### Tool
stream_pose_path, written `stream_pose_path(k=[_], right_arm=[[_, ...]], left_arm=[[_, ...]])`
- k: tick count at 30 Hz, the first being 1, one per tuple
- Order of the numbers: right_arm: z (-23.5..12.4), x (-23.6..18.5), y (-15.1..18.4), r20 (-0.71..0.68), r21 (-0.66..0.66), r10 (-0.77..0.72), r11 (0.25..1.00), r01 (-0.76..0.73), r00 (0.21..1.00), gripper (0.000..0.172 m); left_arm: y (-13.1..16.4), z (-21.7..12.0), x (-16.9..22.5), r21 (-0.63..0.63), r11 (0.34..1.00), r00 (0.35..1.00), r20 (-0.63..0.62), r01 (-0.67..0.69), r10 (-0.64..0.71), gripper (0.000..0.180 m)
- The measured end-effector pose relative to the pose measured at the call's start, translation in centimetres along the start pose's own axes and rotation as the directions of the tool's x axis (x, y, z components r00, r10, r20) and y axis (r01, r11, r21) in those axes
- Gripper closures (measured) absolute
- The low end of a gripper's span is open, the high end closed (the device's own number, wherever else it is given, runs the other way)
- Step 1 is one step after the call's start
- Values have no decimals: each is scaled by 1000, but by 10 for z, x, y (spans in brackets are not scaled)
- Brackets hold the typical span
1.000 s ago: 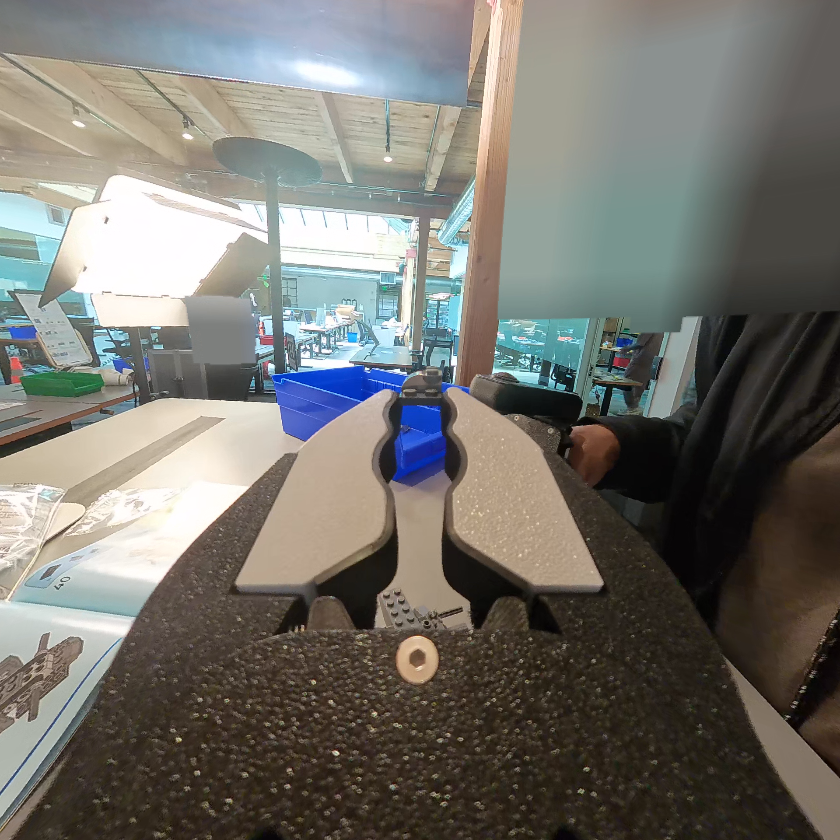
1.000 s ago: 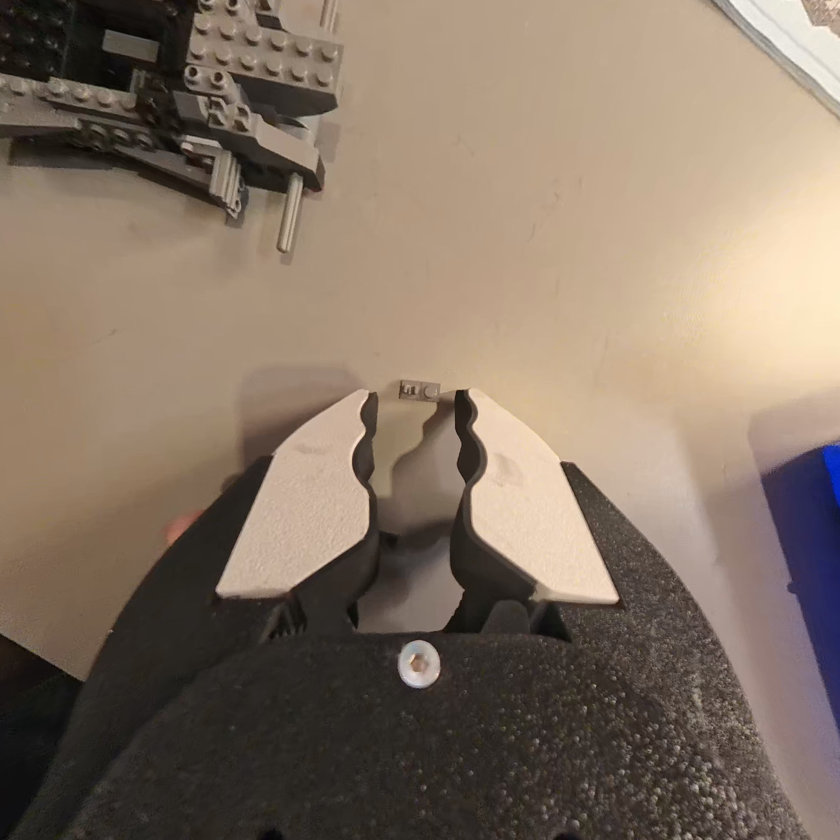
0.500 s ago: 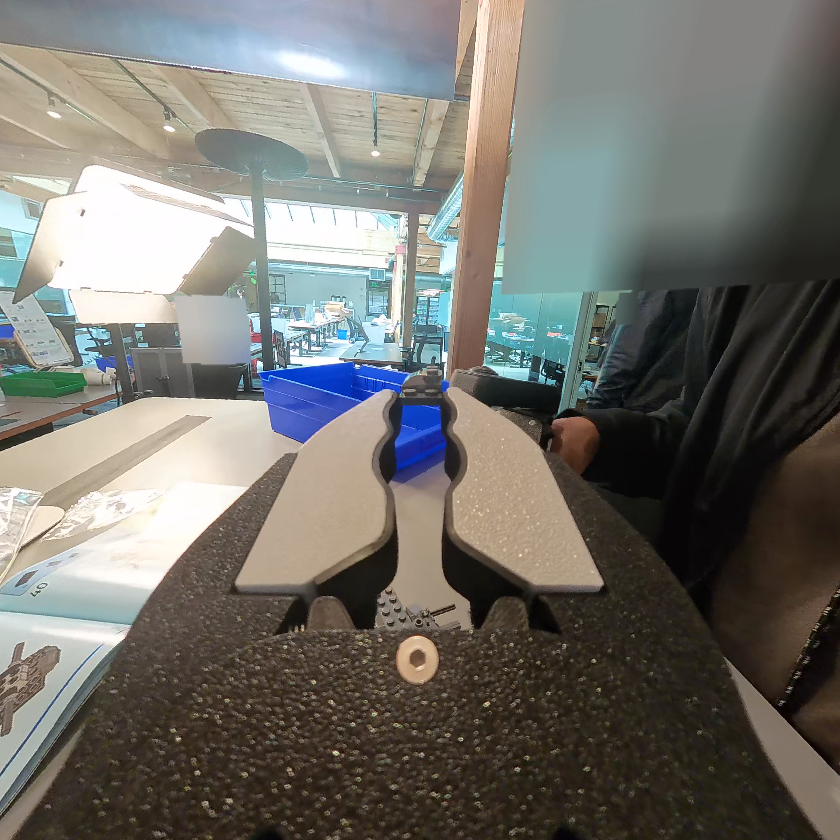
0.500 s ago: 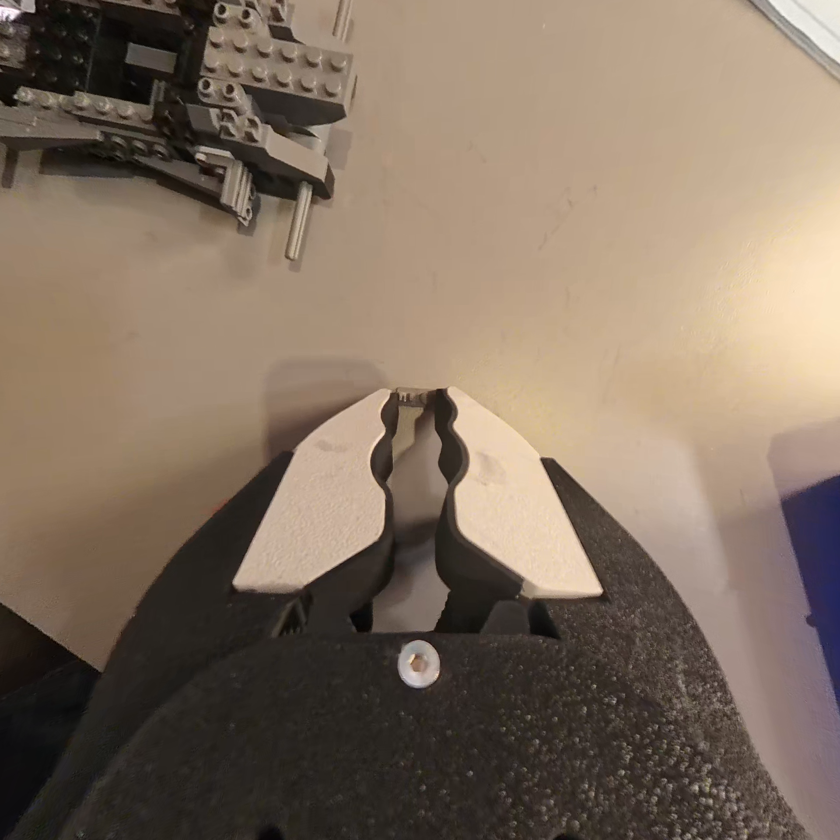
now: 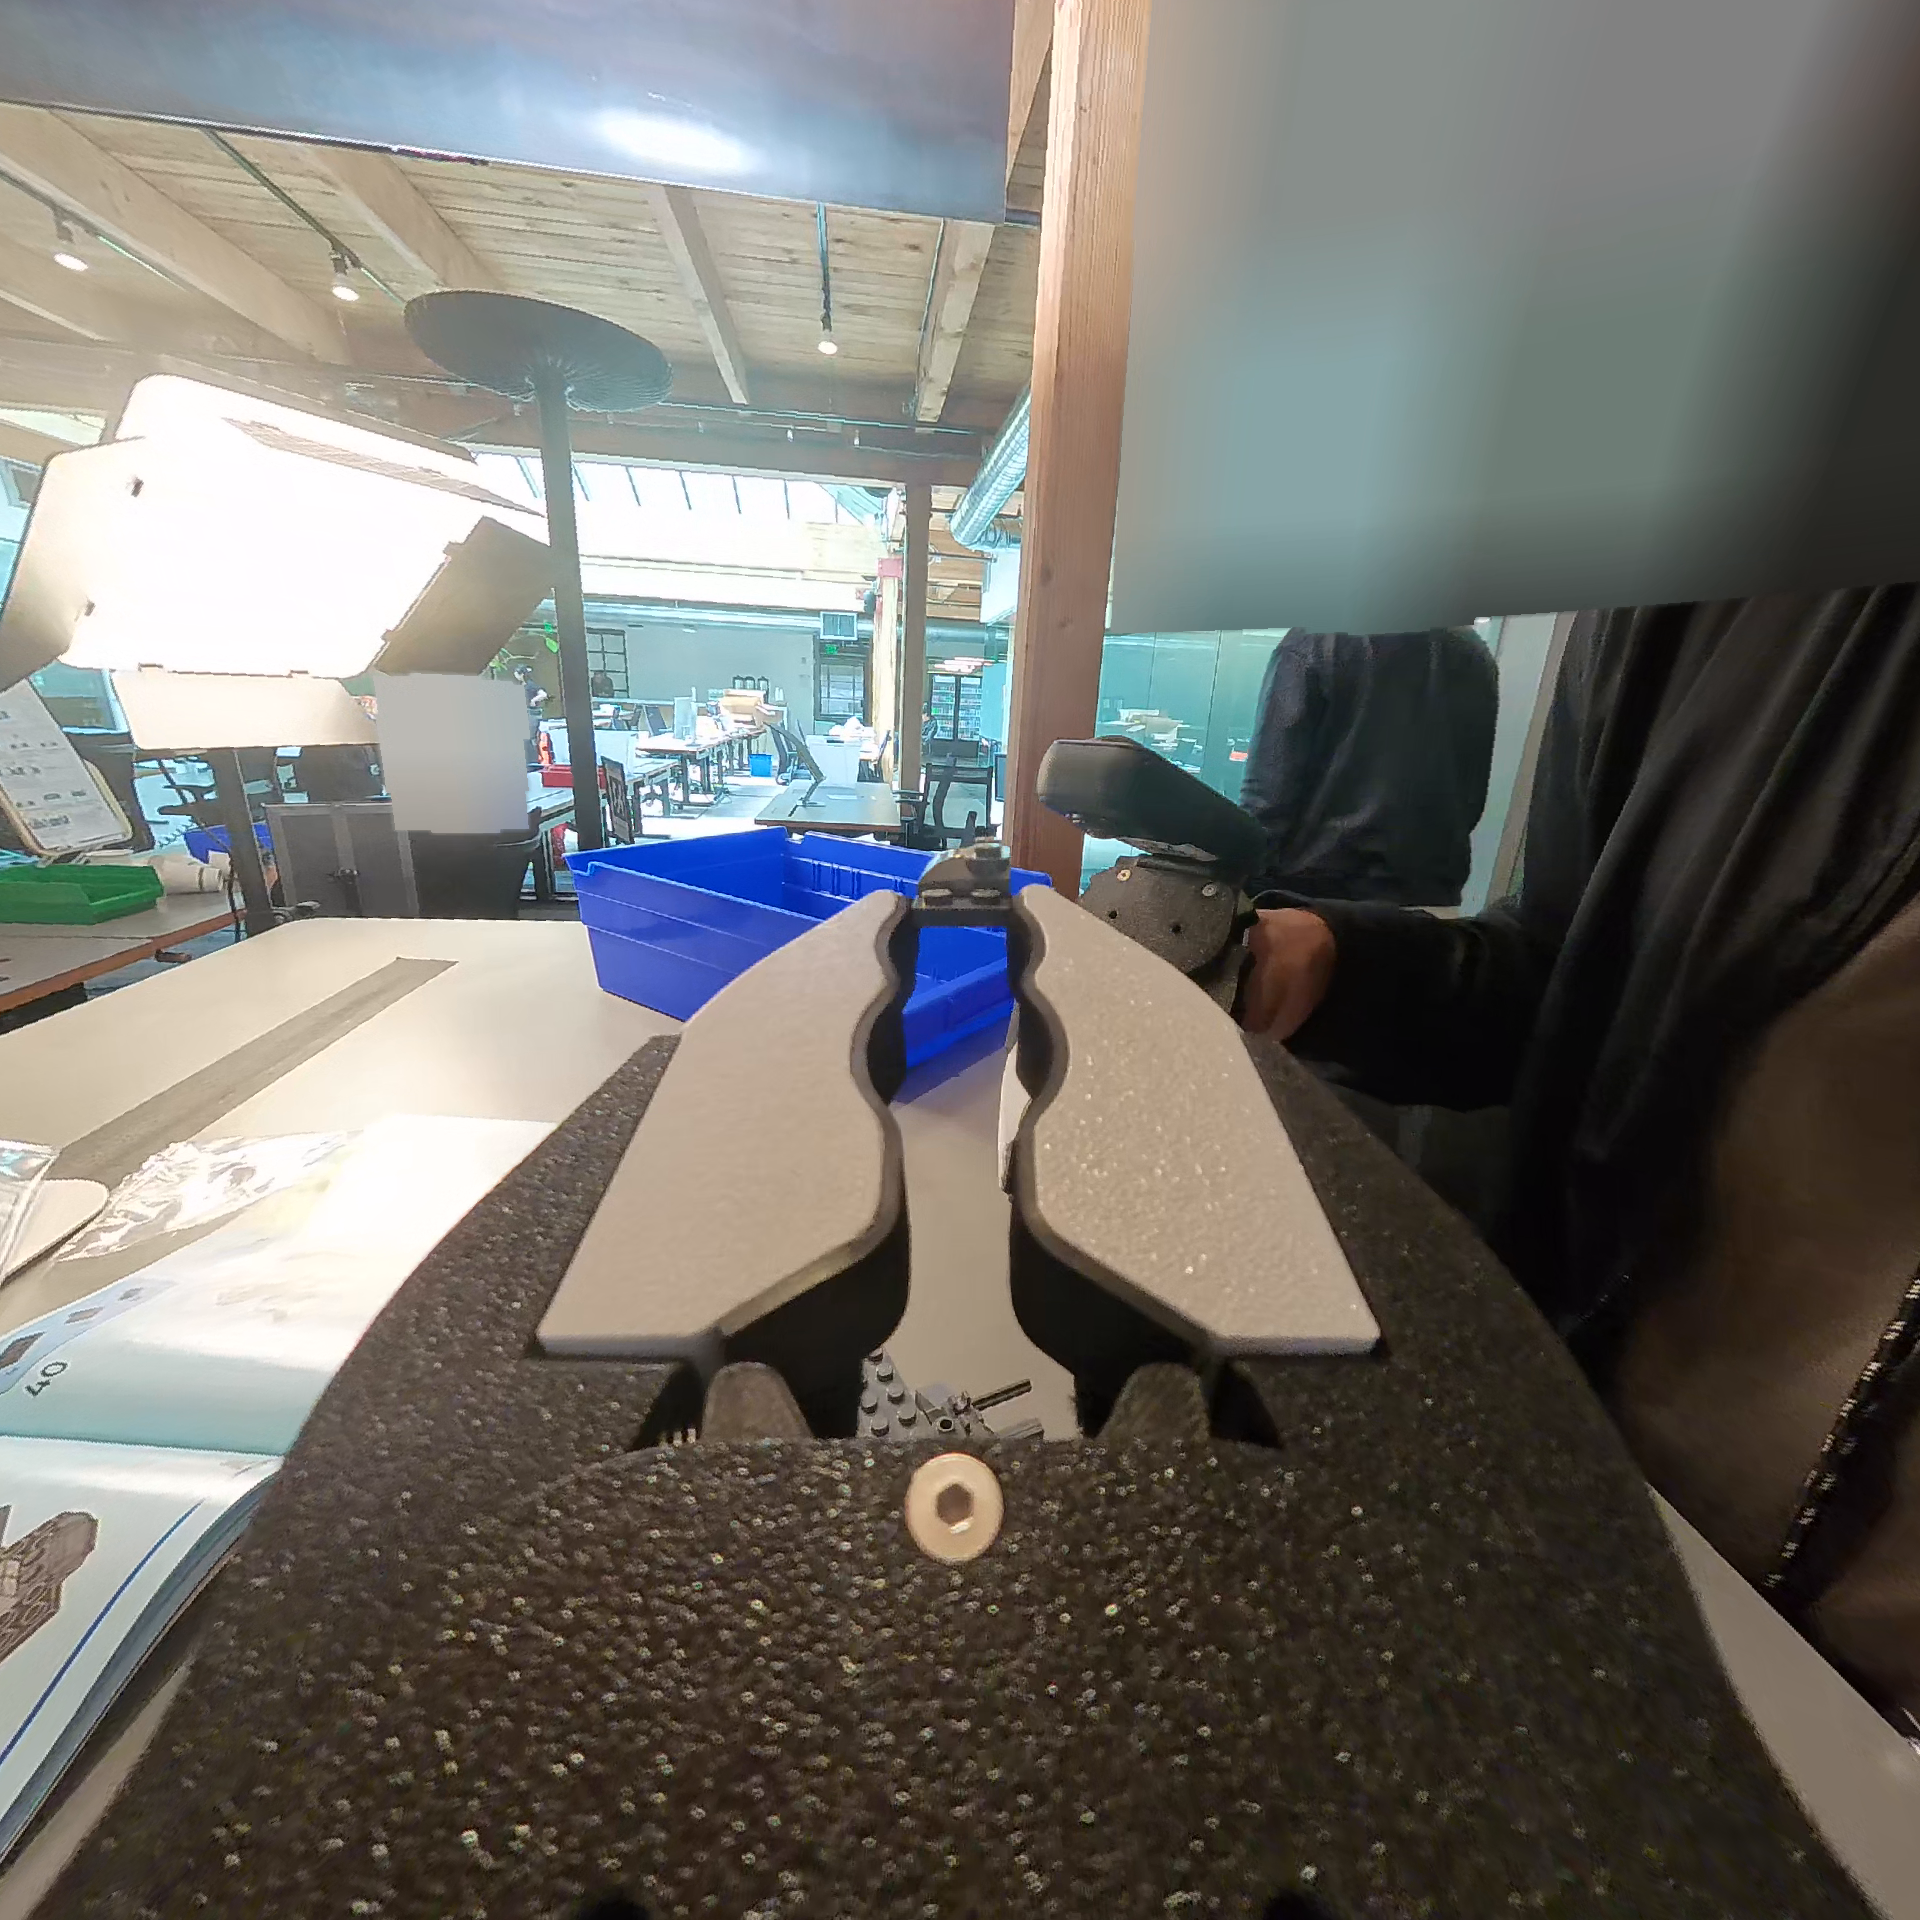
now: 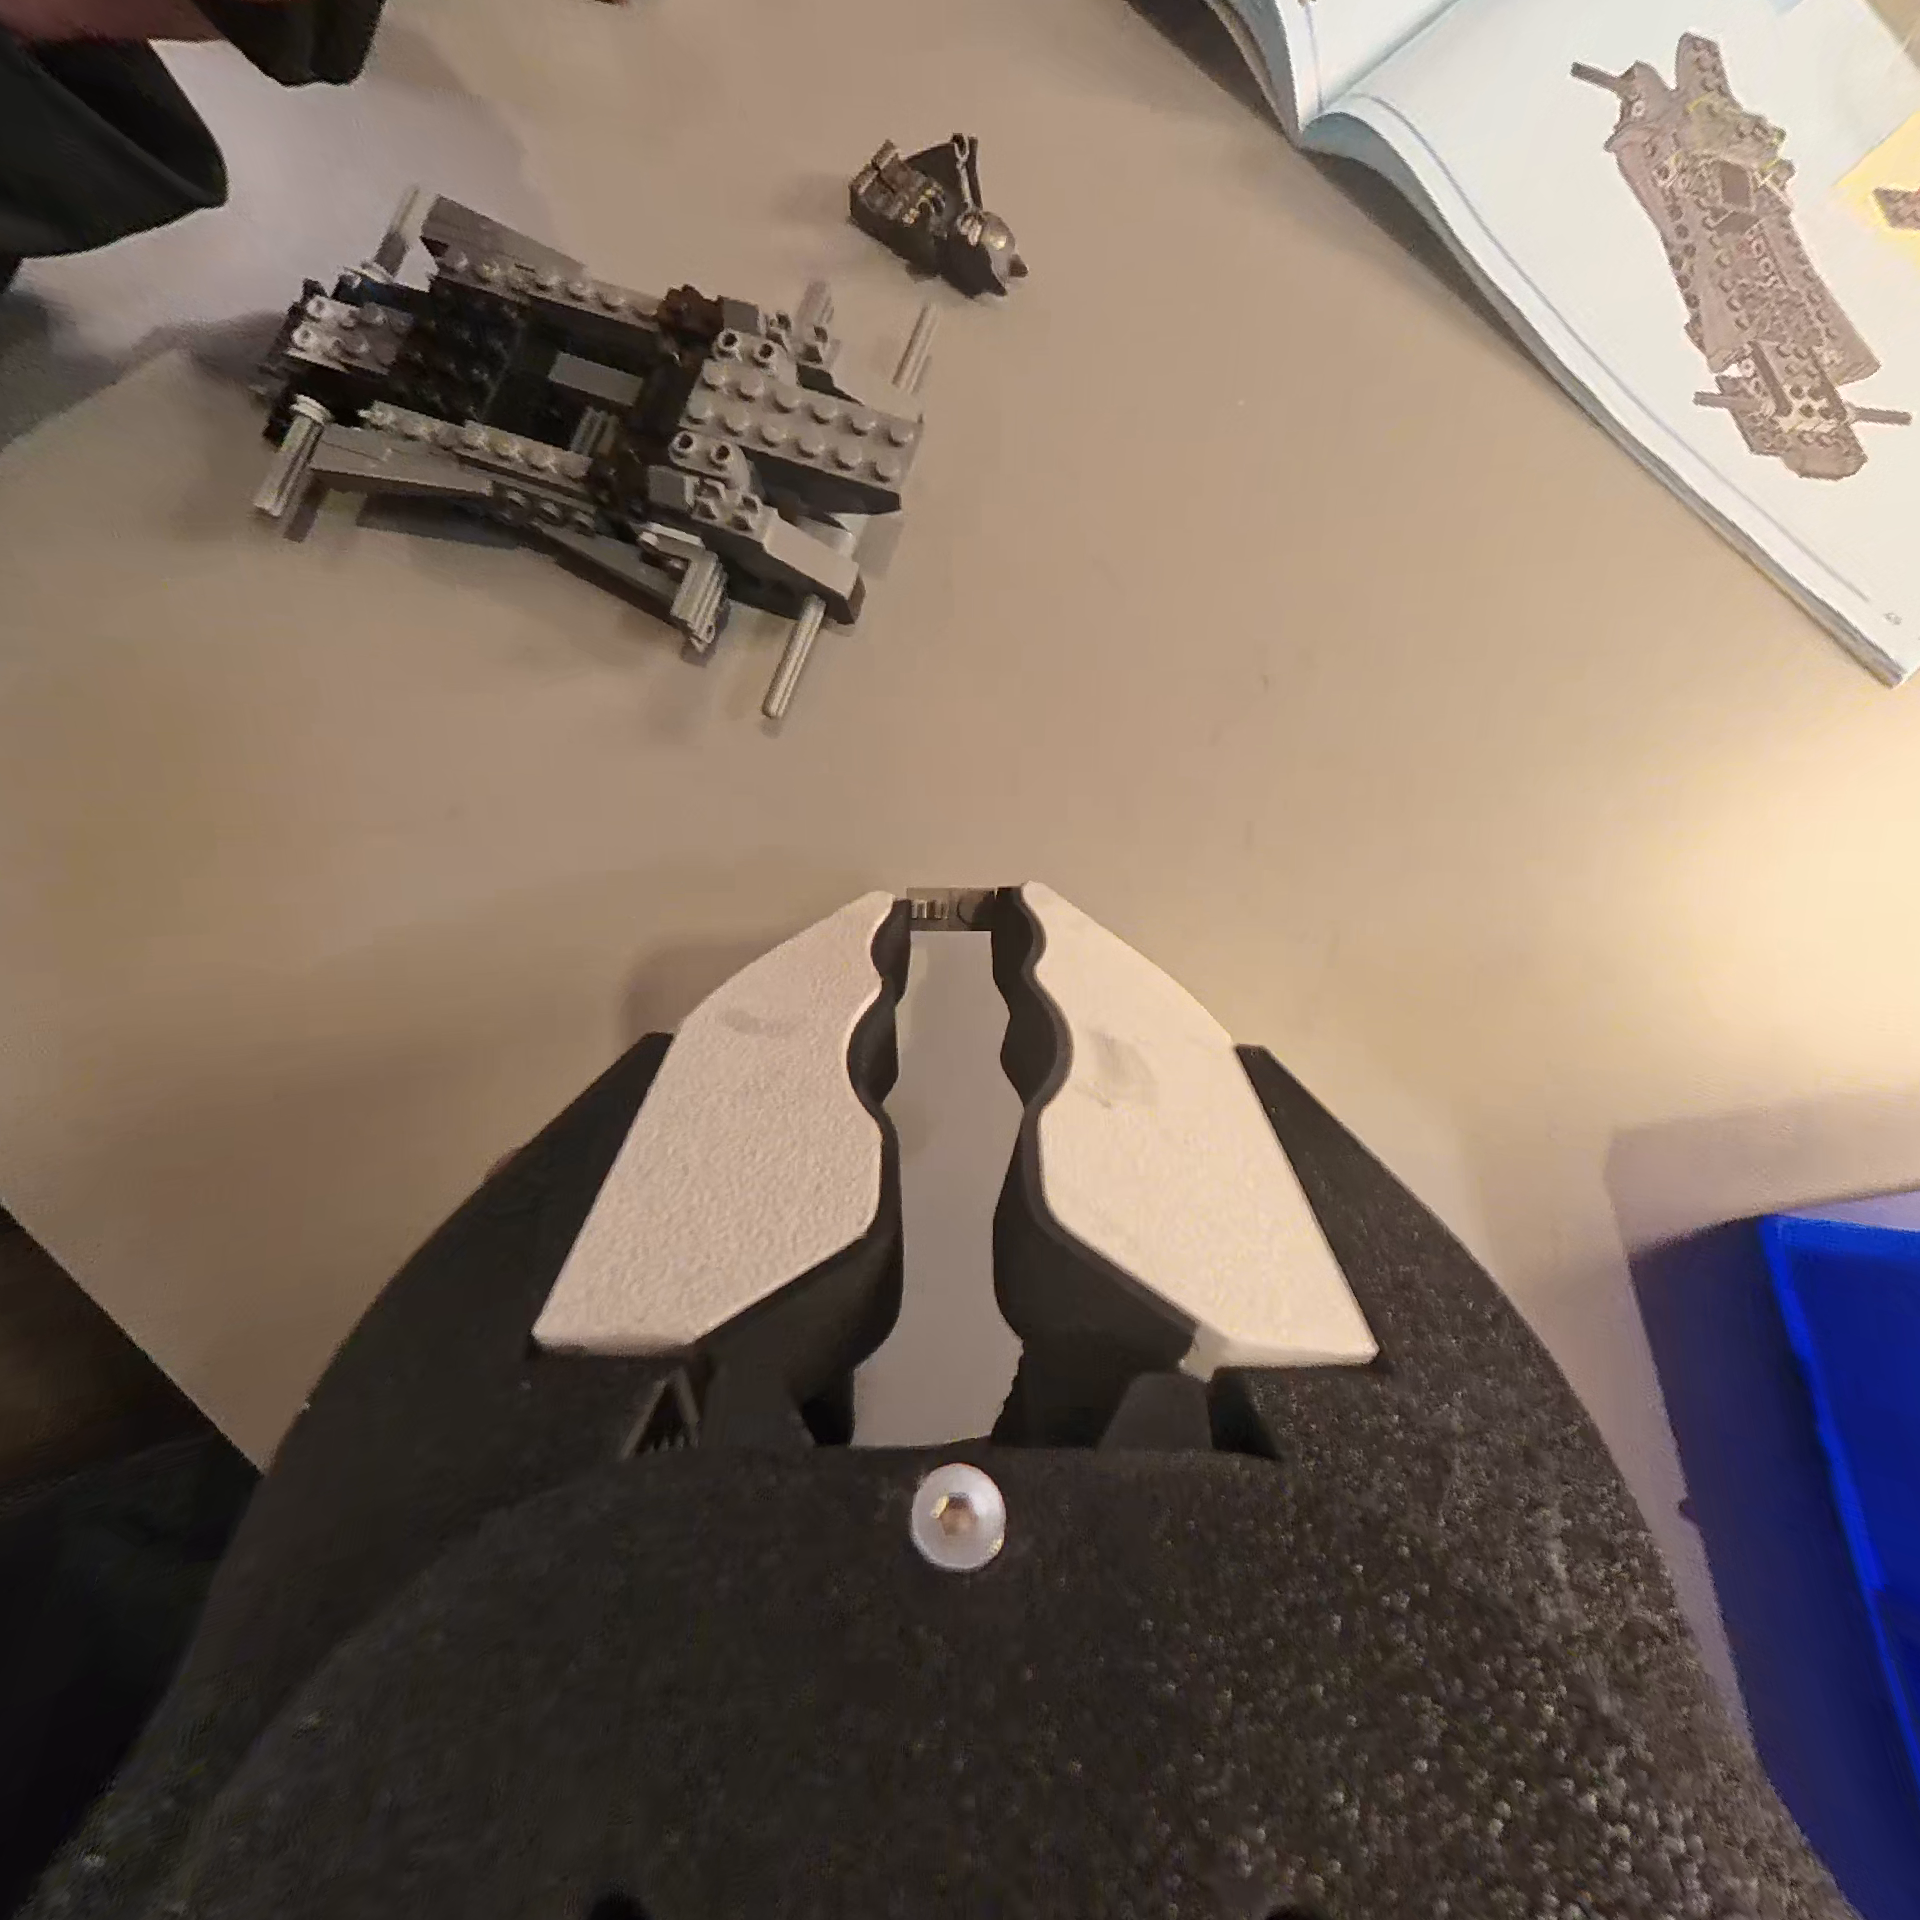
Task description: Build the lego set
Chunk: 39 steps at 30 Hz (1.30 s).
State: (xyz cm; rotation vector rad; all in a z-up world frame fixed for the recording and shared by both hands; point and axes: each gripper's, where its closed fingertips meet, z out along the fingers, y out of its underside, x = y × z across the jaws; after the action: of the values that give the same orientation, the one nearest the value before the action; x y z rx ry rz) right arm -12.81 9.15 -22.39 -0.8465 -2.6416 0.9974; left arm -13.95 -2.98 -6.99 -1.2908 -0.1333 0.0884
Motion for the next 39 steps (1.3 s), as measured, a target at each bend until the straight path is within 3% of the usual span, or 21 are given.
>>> stream_pose_path(k=[14, 20, 24, 30, 39], right_arm=[[0, -6, -15, 34, 42, -40, 998, 38, 999, 156], [-43, -22, -109, 93, 278, -331, 914, 295, 939, 156], [-62, -44, -152, 153, 335, -479, 848, 410, 865, 156], [-52, -56, -160, 159, 277, -589, 797, 537, 792, 156], [-46, -60, -164, 186, 259, -586, 804, 536, 789, 156]], left_arm=[[0, 0, 1, 1, 1000, 1000, -7, -10, 10, 164], [13, 4, 3, -67, 997, 999, -16, -43, 42, 164], [19, 7, 6, -96, 993, 997, -25, -70, 68, 164], [16, 6, 7, -83, 994, 997, -27, -74, 72, 164], [13, 4, 7, -67, 995, 997, -33, -69, 67, 164]])
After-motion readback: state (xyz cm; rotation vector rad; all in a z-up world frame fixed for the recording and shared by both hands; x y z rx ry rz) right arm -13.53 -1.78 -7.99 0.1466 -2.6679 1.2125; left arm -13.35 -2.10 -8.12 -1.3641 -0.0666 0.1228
